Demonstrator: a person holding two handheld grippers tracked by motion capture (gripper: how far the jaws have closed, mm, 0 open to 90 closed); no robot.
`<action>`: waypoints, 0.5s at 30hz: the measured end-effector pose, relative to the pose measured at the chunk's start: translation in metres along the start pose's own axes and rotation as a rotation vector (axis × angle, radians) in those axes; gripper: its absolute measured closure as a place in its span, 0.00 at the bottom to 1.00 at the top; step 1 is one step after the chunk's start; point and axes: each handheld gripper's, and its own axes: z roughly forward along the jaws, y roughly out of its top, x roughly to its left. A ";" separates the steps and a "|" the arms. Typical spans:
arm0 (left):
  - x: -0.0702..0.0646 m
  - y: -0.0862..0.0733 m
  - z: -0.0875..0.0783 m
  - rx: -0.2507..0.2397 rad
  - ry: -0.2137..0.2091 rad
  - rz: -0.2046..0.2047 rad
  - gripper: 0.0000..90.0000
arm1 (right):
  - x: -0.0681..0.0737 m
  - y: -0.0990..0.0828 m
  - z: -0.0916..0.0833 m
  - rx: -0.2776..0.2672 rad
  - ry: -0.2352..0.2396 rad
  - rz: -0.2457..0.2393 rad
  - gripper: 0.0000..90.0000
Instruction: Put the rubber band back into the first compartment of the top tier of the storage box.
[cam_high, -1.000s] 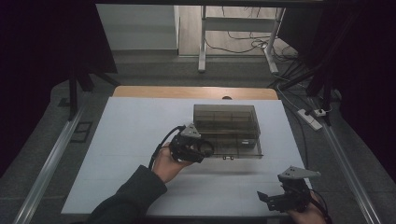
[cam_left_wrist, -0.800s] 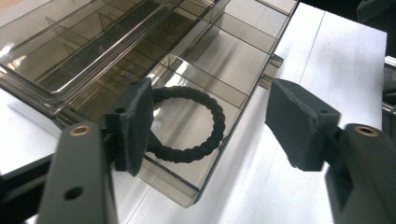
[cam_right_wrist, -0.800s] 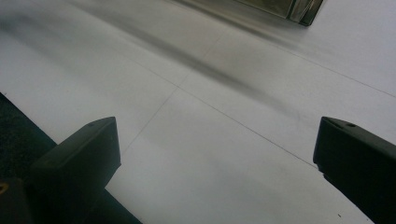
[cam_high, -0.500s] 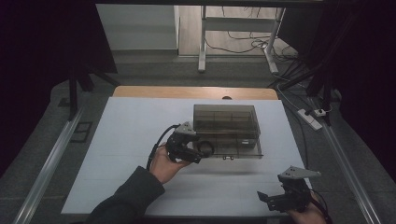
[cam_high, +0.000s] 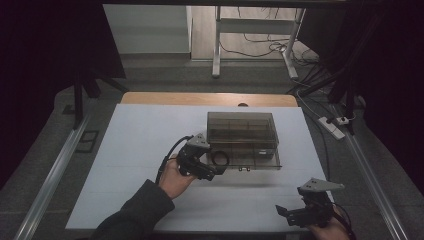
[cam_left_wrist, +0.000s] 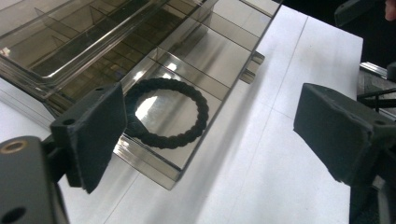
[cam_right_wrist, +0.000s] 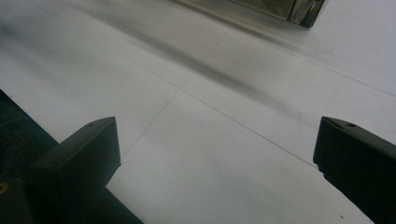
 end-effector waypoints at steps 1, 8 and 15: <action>0.000 0.000 -0.001 -0.004 -0.005 -0.002 0.10 | 0.000 0.000 0.000 0.000 -0.001 -0.002 0.00; -0.002 -0.001 -0.002 -0.010 -0.022 -0.004 0.05 | 0.000 0.000 0.000 0.002 -0.001 -0.004 0.00; -0.004 -0.003 -0.001 -0.015 -0.032 0.013 0.00 | 0.000 -0.001 -0.001 0.000 -0.001 -0.003 0.00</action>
